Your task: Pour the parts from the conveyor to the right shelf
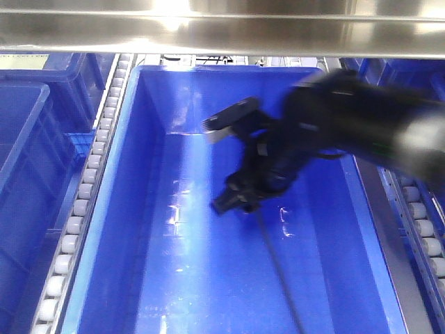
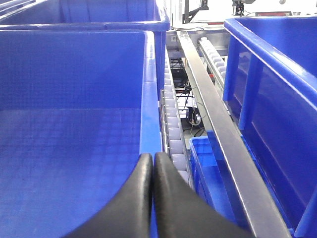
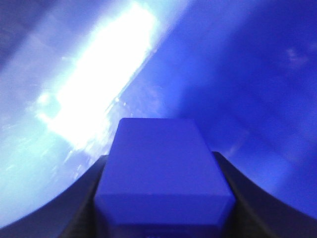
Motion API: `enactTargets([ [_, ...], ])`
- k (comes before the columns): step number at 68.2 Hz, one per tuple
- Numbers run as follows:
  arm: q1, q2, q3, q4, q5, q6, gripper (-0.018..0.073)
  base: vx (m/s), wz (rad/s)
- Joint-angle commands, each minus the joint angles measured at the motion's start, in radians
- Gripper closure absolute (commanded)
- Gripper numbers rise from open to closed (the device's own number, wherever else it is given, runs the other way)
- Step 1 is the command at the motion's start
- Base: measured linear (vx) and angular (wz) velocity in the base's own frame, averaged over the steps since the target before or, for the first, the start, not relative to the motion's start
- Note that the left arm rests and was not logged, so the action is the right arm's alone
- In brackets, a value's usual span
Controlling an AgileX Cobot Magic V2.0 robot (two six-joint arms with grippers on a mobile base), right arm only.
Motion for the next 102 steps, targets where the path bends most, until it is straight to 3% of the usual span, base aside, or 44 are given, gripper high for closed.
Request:
enactTargets([
  [1,-0.003,0.032,-0.108,-0.015,0.035,0.0,0.0565,0.0,0.0],
  [18,-0.003,0.191,-0.218,-0.011,0.121,-0.009,0.0565,0.0,0.0],
  [45,-0.003,0.283,-0.223,0.006,0.154,-0.04,0.0538,0.0,0.0],
  [56,-0.003,0.284,-0.223,0.006,0.154,-0.058,0.0398,0.0,0.0],
  [79,-0.003,0.273,-0.223,0.006,0.126,-0.046,-0.0101,0.0,0.0],
  [87,-0.003,0.239,-0.223,0.006,0.091,-0.028,-0.0155,0.0,0.0],
  [102,-0.003,0.143,-0.216,0.004,0.025,-0.004,-0.0113,0.0,0.0],
])
